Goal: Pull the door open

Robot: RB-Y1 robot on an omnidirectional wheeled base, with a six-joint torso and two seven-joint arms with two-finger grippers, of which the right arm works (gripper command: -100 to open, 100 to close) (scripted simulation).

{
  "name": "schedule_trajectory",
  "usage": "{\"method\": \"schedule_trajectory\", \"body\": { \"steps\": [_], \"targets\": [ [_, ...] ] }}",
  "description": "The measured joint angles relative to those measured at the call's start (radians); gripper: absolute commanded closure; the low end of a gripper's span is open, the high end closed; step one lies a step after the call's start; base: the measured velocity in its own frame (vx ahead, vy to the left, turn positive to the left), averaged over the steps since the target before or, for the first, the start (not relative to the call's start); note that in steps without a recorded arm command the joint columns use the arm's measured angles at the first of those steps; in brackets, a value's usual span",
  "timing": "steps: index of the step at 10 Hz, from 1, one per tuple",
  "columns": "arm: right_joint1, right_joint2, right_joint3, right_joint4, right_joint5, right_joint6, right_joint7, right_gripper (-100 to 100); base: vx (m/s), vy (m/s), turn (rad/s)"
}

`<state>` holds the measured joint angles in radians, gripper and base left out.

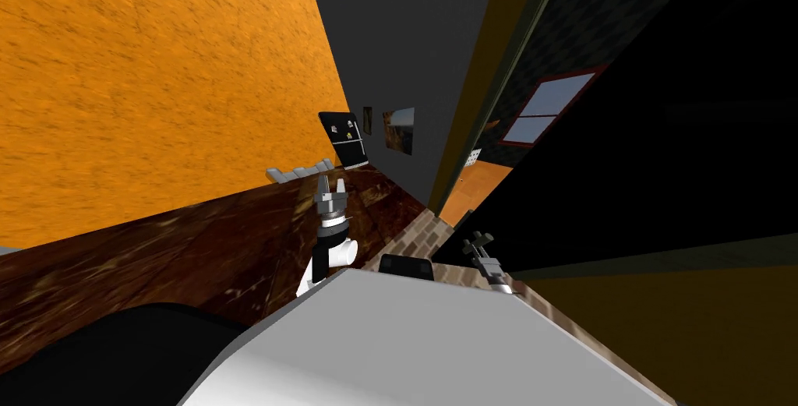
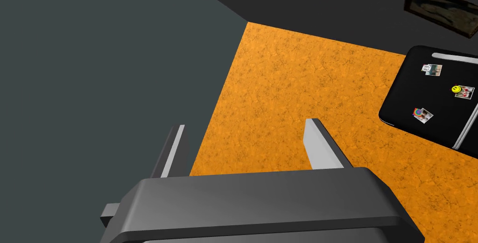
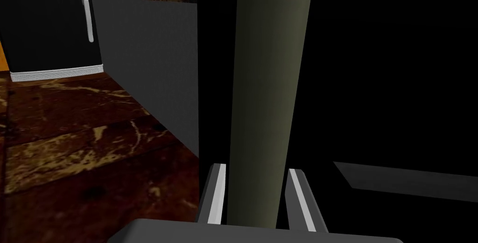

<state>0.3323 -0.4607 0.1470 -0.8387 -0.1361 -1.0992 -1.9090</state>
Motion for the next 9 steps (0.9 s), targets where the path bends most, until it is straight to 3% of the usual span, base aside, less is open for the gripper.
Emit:
{"method": "schedule_trajectory", "body": {
  "steps": [9],
  "targets": [
    [-0.016, -0.020, 0.014, 0.067, 0.020, -0.067, -0.032, 100, -0.168, -0.054, 0.121]
  ]
}}
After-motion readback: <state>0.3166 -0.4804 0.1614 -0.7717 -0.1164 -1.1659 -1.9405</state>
